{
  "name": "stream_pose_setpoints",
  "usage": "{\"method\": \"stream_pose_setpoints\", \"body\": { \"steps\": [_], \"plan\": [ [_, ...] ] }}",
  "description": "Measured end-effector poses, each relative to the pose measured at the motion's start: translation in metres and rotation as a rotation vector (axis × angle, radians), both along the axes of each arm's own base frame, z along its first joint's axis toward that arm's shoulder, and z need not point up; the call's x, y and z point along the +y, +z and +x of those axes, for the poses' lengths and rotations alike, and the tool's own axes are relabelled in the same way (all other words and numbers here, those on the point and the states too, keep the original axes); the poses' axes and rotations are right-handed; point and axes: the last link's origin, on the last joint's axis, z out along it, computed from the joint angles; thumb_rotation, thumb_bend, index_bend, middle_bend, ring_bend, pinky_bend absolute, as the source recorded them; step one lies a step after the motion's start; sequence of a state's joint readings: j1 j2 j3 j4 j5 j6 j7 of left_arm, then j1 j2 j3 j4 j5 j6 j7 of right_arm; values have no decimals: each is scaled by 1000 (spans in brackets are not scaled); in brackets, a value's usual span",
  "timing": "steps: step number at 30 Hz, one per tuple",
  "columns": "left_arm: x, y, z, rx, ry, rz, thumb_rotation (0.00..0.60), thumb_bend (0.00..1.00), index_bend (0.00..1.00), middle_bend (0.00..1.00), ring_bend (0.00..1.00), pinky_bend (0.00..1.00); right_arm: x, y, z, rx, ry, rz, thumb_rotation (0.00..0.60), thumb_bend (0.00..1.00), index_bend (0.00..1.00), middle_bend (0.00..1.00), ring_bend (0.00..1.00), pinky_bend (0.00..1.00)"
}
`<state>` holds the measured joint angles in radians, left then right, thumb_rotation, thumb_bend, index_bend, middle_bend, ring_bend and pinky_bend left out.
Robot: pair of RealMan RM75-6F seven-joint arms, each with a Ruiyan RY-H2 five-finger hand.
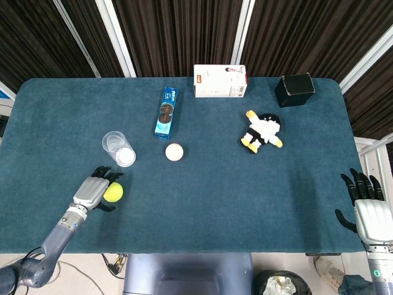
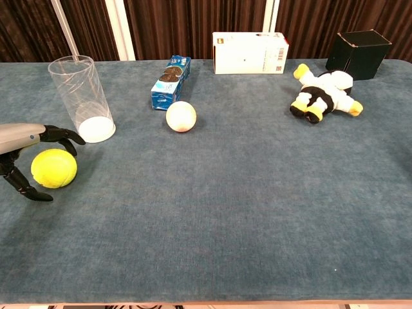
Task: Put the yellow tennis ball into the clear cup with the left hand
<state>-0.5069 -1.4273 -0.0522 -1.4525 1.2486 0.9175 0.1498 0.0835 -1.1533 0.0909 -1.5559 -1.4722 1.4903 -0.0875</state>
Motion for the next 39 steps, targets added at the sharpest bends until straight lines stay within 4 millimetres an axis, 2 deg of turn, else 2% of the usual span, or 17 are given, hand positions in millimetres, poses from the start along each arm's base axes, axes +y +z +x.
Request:
{"method": "stream_pose_setpoints", "body": {
  "steps": [11, 15, 18, 25, 31, 34, 39],
  "plan": [
    [1, 0, 3, 20, -15, 24, 600, 119, 273, 375, 58, 35, -1, -1, -1, -4, -16, 1, 600, 352, 132, 35, 41, 0],
    [1, 0, 2, 45, -16, 26, 600, 202, 309, 402, 70, 35, -1, -1, -1, -8, -17, -1, 600, 352, 132, 35, 43, 0],
    [1, 0, 2, 51, -10, 28, 600, 302, 336, 426, 74, 41, -1, 0, -2, -9, -20, -5, 600, 352, 132, 35, 46, 0],
    [-2, 4, 7, 65, -33, 44, 600, 313, 344, 433, 79, 53, -1, 1, -2, -17, -25, -14, 600, 352, 132, 35, 47, 0],
    [-11, 13, 23, 13, -55, 31, 600, 312, 345, 433, 80, 53, -1, 4, -2, -23, -26, -30, 600, 352, 132, 35, 47, 0],
    [-20, 23, 36, -18, -91, 21, 600, 313, 346, 435, 88, 54, 0, 5, -3, -26, -30, -39, 600, 352, 132, 35, 47, 0],
    [-36, 53, 65, -69, -157, 29, 600, 312, 357, 441, 99, 70, 0, 6, -3, -31, -31, -46, 600, 352, 132, 35, 47, 0]
  ]
}}
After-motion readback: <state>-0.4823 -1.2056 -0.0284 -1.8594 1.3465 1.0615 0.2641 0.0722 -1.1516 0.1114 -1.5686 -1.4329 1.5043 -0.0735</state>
